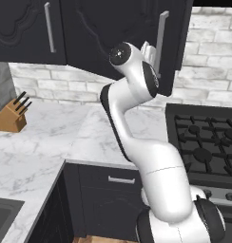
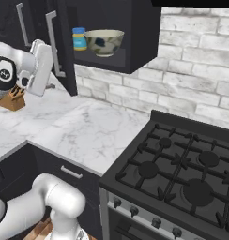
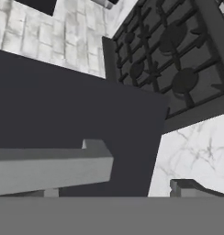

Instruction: Pick the mug and place it in the sink. Pick the bowl and place it in the open cabinet and then close the cabinet.

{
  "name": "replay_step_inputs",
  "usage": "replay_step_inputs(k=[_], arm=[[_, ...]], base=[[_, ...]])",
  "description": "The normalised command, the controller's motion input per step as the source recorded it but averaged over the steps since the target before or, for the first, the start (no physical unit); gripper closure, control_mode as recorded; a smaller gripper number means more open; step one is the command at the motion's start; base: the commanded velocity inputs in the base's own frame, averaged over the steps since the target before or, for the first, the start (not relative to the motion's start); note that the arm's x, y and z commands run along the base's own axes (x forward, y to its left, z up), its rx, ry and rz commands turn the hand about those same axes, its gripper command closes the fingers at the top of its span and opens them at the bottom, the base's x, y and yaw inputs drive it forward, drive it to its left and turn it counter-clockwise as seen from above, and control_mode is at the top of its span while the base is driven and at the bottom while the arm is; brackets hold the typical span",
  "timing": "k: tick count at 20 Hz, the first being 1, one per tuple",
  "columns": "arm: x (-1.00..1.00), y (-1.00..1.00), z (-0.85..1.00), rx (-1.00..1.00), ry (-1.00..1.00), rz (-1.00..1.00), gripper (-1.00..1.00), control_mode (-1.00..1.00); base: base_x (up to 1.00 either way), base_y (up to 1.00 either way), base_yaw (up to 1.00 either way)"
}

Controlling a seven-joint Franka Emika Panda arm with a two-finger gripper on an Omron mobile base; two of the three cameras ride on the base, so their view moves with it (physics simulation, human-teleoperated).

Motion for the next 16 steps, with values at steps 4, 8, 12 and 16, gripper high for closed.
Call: replay_step_inputs(k=[4, 8, 12, 16], arm=[[0.54, -0.13, -0.33, 0.18, -0.08, -0.07, -1.00, -1.00], [0.44, -0.13, -0.59, 0.20, -0.08, -0.05, -1.00, -1.00], [0.44, -0.14, -0.84, 0.21, -0.11, -0.04, -1.00, -1.00], [0.57, -0.10, -1.00, 0.20, -0.13, -0.01, -1.00, -1.00]], base=[[0.00, 0.00, 0.00], [0.00, 0.00, 0.00], [0.00, 0.00, 0.00], [0.00, 0.00, 0.00]])
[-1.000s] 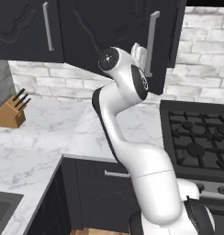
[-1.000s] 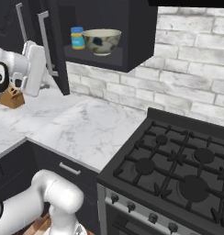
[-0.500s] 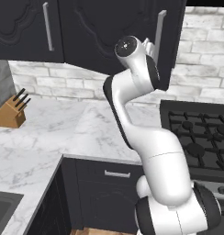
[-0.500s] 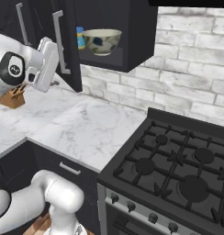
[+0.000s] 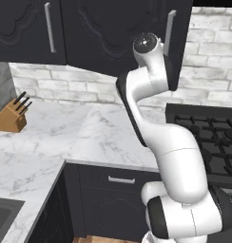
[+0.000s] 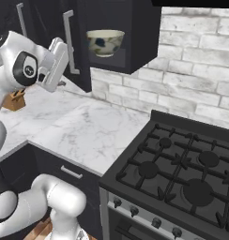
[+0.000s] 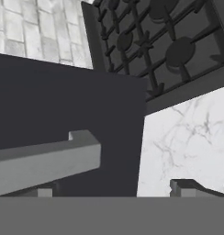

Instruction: Pick the mug and place it in the sink. Pick the bowl and place it in the open cabinet and then close the cabinet.

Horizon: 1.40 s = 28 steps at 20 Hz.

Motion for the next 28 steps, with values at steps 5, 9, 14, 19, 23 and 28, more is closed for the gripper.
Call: replay_step_inputs(k=[5, 9, 14, 19, 23, 28], arm=[[0.73, -0.10, -0.99, 0.19, -0.13, 0.00, -1.00, -1.00], [0.77, -0.09, -1.00, 0.21, -0.10, 0.00, -1.00, -1.00], [0.77, -0.07, -1.00, 0.24, -0.07, 0.00, -1.00, -1.00], [0.69, 0.00, -1.00, 0.30, -0.01, -0.01, -1.00, -1.00], [0.69, 0.00, -1.00, 0.30, 0.00, -0.01, -1.00, -1.00], [0.95, 0.00, -1.00, 0.25, -0.01, -0.01, -1.00, -1.00]], base=[[0.00, 0.00, 0.00], [0.00, 0.00, 0.00], [0.00, 0.00, 0.00], [0.00, 0.00, 0.00], [0.00, 0.00, 0.00], [0.00, 0.00, 0.00]])
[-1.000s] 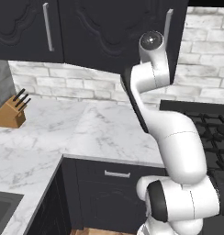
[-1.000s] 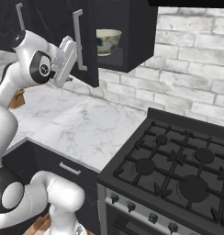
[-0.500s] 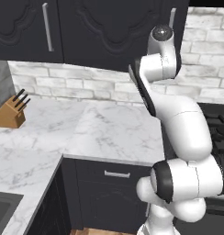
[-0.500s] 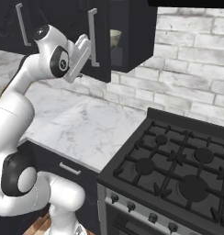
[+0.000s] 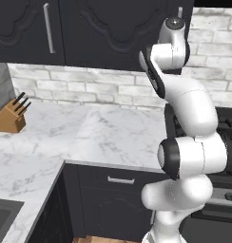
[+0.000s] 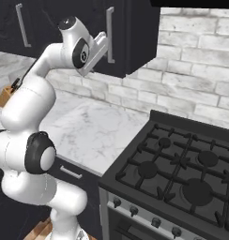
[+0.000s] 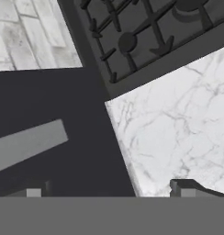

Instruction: Pick the mug and place it in the sink. Pick the bowl and place it in the open cabinet and then close the cabinet.

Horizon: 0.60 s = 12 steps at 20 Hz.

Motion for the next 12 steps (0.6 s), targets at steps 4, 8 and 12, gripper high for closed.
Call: replay_step_inputs(k=[4, 8, 12], arm=[[1.00, 0.00, -1.00, 0.22, -0.02, -0.01, -1.00, -1.00], [0.84, 0.00, -1.00, 0.18, -0.12, 0.00, -1.00, -1.00], [0.44, 0.03, -1.00, 0.12, -0.31, 0.00, -1.00, -1.00]], base=[[0.00, 0.00, 0.00], [0.00, 0.00, 0.00], [0.00, 0.00, 0.00]])
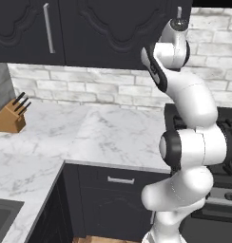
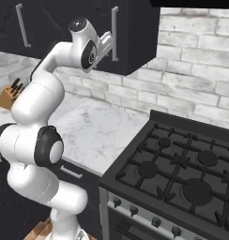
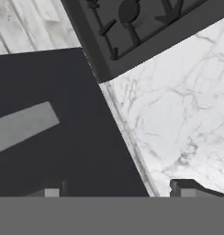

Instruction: Pick the mug and place it in the sink. Pick the bowl and place it in the open cabinet and then close the cabinet.

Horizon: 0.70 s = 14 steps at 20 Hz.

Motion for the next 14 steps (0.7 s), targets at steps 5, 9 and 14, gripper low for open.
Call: replay_step_inputs(k=[5, 9, 14], arm=[[0.15, 0.01, -1.00, 0.07, -0.52, 0.01, -1.00, -1.00], [0.41, 0.00, -1.00, 0.11, -0.47, 0.01, -1.00, -1.00], [0.81, 0.00, -0.95, 0.17, -0.35, 0.00, -1.00, -1.00]], base=[[0.00, 0.00, 0.00], [0.00, 0.00, 0.00], [0.00, 0.00, 0.00]])
